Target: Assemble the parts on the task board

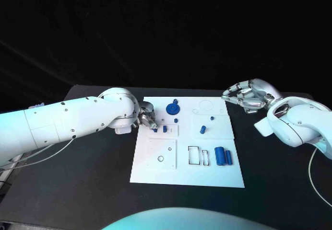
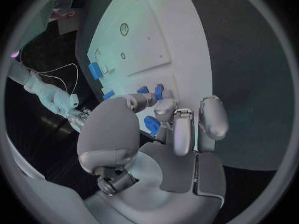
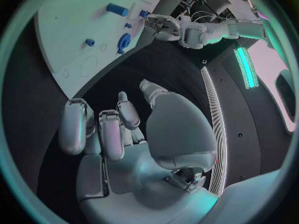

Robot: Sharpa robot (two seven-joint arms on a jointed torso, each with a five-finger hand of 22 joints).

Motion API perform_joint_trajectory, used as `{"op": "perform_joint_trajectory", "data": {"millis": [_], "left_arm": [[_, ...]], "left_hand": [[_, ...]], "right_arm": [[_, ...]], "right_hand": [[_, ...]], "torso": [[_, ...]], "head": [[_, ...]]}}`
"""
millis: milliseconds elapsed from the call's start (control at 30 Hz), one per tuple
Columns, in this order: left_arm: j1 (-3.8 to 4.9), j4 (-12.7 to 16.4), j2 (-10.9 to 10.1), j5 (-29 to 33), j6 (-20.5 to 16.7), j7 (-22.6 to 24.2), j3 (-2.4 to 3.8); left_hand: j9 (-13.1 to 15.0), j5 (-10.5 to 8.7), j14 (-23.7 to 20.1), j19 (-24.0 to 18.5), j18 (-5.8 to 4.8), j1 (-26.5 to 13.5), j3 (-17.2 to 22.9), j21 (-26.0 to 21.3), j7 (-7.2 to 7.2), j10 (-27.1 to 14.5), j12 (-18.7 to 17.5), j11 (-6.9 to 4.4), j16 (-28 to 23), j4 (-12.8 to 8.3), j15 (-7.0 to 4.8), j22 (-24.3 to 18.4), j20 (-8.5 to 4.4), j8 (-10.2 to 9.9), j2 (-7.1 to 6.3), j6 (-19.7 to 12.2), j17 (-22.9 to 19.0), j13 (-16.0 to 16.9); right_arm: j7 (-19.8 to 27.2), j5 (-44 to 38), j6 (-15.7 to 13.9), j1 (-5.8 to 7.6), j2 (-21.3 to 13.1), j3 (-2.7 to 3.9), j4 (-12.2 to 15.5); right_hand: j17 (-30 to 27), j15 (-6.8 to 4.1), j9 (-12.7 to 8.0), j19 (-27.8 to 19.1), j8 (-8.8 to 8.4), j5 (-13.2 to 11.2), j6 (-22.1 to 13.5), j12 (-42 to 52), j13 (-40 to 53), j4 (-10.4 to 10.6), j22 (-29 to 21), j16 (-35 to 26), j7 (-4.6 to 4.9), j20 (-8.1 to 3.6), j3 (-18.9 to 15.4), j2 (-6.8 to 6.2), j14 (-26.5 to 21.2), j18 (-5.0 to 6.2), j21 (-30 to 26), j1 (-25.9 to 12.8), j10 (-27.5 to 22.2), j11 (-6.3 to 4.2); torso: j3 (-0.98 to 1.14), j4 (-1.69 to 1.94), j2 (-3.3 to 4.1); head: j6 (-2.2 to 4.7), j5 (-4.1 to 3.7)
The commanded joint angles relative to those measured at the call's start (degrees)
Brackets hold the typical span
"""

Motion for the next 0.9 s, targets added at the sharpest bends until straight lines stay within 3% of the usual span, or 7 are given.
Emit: {"op": "perform_joint_trajectory", "data": {"millis": [33,900], "left_arm": [[-0.28,0.1,0.3,-0.1,1.0,0.1,-0.22],[-0.28,0.0,0.4,-2.4,1.8,1.6,-0.22]], "left_hand": [[0.2,-0.09,4.7,0.3,-0.73,-0.6,7.1,0.2,-2.19,0.5,0.5,-0.13,0.2,-7.4,-0.4,0.1,-0.14,0.4,0.11,2.5,9.9,0.2],[1.4,-0.1,4.9,0.9,-0.95,0.4,6.6,0.6,-2.77,0.8,0.5,-0.68,0.6,-8.8,-0.8,1.1,-0.57,1.2,-0.42,2.6,10.7,0.3]], "right_arm": [[0.3,-0.1,-0.1,-0.02,0.0,0.02,0.0],[0.4,0.0,-0.1,-0.03,0.0,0.02,0.0]], "right_hand": [[4.5,-0.28,0.1,-0.3,0.19,0.3,-0.5,-0.3,-0.1,0.2,3.3,-0.4,-0.05,0.0,0.0,0.39,3.3,1.07,-0.2,-0.1,-0.3,0.02],[4.3,-0.3,0.0,-0.3,0.6,0.3,-0.6,-0.2,-0.1,0.5,3.3,-0.5,-0.07,-0.02,-0.2,0.43,3.3,1.1,-0.4,0.1,-0.3,0.0]], "torso": [[0.01,0.04,0.02],[-0.03,-0.01,-0.02]], "head": [[-0.04,-0.05],[-0.22,-0.11]]}}
